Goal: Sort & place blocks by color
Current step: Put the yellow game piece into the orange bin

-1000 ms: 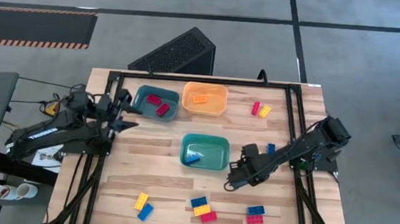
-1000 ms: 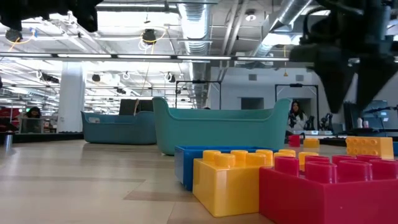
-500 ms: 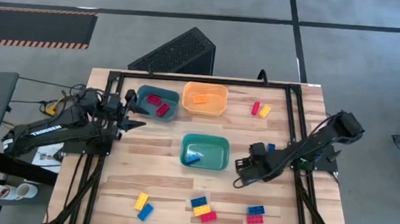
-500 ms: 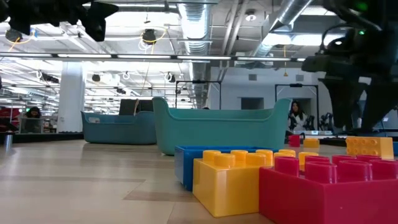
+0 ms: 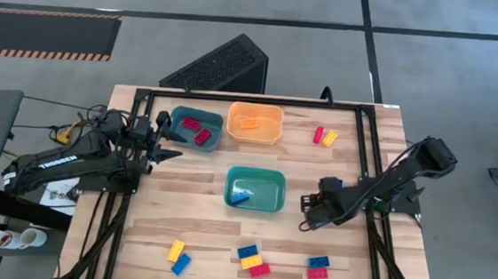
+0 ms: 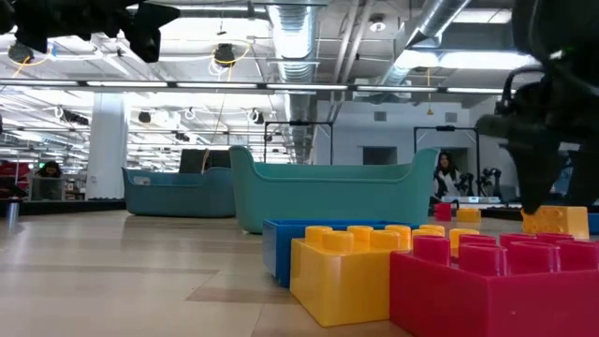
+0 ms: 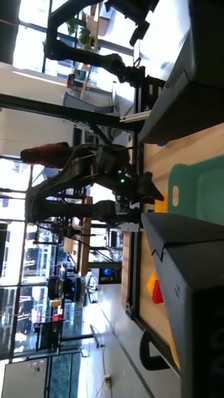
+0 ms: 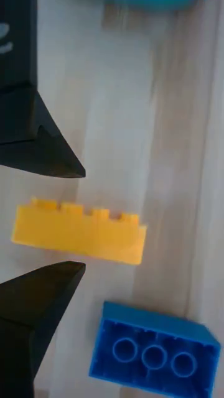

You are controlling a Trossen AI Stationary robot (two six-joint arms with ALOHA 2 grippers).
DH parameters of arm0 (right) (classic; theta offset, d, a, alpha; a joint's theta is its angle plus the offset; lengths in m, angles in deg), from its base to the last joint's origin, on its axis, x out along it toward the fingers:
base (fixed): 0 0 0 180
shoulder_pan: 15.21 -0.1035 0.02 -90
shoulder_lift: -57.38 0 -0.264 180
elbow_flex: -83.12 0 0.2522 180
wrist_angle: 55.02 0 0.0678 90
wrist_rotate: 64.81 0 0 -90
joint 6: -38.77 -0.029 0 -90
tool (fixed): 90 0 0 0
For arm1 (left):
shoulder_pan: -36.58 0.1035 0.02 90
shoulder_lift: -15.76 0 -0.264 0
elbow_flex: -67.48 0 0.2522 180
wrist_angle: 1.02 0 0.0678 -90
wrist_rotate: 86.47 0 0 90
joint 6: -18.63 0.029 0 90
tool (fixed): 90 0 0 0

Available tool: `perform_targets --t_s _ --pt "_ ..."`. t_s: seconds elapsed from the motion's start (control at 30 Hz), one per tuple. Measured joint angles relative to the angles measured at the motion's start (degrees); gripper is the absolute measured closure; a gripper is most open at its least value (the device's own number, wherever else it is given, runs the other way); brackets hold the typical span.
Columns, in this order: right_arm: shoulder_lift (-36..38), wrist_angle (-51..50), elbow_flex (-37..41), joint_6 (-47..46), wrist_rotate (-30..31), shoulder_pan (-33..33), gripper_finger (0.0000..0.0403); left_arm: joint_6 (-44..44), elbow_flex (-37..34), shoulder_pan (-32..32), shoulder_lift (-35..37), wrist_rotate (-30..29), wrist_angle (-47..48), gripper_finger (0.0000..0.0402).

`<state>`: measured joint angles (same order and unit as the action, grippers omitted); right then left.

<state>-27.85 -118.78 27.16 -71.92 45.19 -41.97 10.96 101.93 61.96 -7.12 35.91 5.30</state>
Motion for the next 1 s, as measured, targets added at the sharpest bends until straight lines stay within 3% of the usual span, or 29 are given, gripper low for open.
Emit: perform_targets --t_s 0.13,0.47,0.6,0.8,1.0 --pt "-4.84 0.68 0.0 0.14 -2.93 0.73 0.0148 -0.01 0.0 0.0 -0.02 -0.09 0.02 0.0221" --pt "-10.14 2.34 -2.75 -0.65 -0.05 -0.15 0.0152 -0.12 0.0 0.0 -0.02 -0.79 0.02 0.0221" --pt "-9.73 -1.07 -4.09 -1.62 -0.82 -0.14 0.0192 -0.44 0.0 0.0 -0.02 -1.98 -0.02 0.0221" --pt "-9.64 0.03 -4.22 -0.43 -0.66 -0.05 0.0303 -1.08 0.0 0.0 -0.02 -3.54 0.0 0.0221" --pt "-8.52 0.84 -5.17 1.98 4.18 1.47 0.0307 -0.72 0.0 0.0 -0.02 -4.1 0.02 0.0221"
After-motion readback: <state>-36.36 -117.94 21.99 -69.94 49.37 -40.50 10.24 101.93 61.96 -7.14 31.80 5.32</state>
